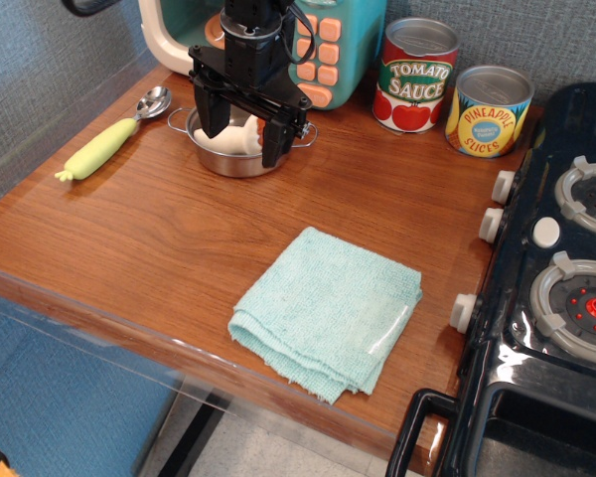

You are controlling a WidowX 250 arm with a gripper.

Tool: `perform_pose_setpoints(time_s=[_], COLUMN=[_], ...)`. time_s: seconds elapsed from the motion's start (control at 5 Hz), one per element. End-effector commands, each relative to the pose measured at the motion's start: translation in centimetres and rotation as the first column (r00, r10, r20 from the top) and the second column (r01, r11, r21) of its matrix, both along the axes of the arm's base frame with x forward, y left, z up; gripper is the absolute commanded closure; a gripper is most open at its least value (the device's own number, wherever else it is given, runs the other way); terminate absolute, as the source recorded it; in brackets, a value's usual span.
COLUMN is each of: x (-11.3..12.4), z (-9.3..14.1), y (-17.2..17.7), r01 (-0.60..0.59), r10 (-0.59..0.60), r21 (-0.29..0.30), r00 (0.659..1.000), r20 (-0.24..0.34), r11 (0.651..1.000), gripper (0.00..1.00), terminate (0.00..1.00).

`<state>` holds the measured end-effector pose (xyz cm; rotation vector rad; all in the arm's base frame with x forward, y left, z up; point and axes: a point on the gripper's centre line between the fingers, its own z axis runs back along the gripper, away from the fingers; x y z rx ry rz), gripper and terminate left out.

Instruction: Move the mushroom to the right of the pot

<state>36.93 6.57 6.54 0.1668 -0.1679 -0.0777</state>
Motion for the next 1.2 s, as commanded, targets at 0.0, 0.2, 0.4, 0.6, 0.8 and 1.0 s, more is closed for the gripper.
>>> perform_pose_setpoints(time_s=[0.0,0.2,0.4,0.6,0.8,1.0], x=[2.5,2.8,3.0,2.9,2.9,2.6], z=[0.6,0.2,-0.7,-1.8,-2.5,-3.6], y=[3.1,3.3,3.6,4.2,4.5,4.7], r01=[-0.066,-0.096,-0.121,-0.149,-0.165,-0.183], r10=[0.065,0.095,0.12,0.149,0.165,0.184], r21=[0.028,0.03,0.02,0.015,0.008,-0.005], r00=[0.996,0.994,0.992,0.988,0.986,0.983], r20=[0.055,0.055,0.045,0.037,0.029,0.016], r11=[0.997,0.995,0.992,0.989,0.986,0.983], gripper=[0.0,0.0,0.0,0.0,0.0,0.0], terminate=[0.0,0.0,0.0,0.0,0.0,0.0])
